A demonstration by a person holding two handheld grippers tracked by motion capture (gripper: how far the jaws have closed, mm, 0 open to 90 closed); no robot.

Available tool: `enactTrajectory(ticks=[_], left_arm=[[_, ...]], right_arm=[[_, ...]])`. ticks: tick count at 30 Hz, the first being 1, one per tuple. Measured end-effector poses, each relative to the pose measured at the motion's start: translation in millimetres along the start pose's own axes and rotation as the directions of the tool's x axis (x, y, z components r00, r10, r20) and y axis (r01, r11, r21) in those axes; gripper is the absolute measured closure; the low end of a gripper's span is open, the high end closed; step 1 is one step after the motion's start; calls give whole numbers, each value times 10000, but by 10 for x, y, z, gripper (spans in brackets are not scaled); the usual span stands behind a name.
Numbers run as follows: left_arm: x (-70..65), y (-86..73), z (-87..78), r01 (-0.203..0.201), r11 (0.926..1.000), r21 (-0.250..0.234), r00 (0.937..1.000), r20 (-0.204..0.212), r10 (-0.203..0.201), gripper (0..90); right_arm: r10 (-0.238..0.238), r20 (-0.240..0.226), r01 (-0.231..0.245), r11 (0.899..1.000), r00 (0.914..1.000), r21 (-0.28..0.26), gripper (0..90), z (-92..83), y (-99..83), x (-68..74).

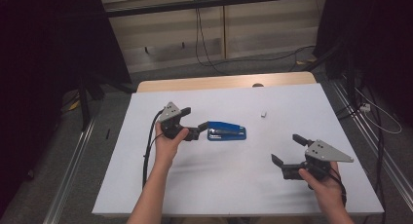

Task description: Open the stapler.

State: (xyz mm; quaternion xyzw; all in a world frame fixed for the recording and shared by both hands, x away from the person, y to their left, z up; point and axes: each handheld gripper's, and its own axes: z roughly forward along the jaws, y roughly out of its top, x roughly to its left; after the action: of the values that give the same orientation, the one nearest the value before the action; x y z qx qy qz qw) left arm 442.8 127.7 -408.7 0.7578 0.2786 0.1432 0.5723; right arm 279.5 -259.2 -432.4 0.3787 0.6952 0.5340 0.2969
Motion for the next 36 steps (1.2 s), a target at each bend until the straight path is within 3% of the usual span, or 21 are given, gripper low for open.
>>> enactTrajectory(ticks=[7,12,14,17,21,32,36], left_arm=[[8,7,126,18,9997,245,9995,308,-25,64],[77,20,192,9,9995,303,9989,468,-23,76],[121,33,202,312,9988,378,9983,471,-330,84],[139,41,223,314,9992,263,9962,806,-334,80],[138,18,245,143,9987,479,9968,782,-181,69],[189,-71,348,401,9975,574,9948,910,-452,49],[188,-82,363,478,9970,613,9944,914,-533,47]], right_arm=[[-282,-60,284,9989,9996,383,19,86,2,22],[-72,-152,81,9980,9999,622,19,121,-8,-25],[85,-239,-68,9975,9997,708,19,123,5,-47],[190,-173,-178,9976,9997,676,19,136,45,-85],[256,-309,-234,9972,9992,705,21,215,71,-101],[584,-349,-546,9933,9977,1018,26,527,56,-120],[569,-249,-544,9943,9981,916,26,539,93,-142]])
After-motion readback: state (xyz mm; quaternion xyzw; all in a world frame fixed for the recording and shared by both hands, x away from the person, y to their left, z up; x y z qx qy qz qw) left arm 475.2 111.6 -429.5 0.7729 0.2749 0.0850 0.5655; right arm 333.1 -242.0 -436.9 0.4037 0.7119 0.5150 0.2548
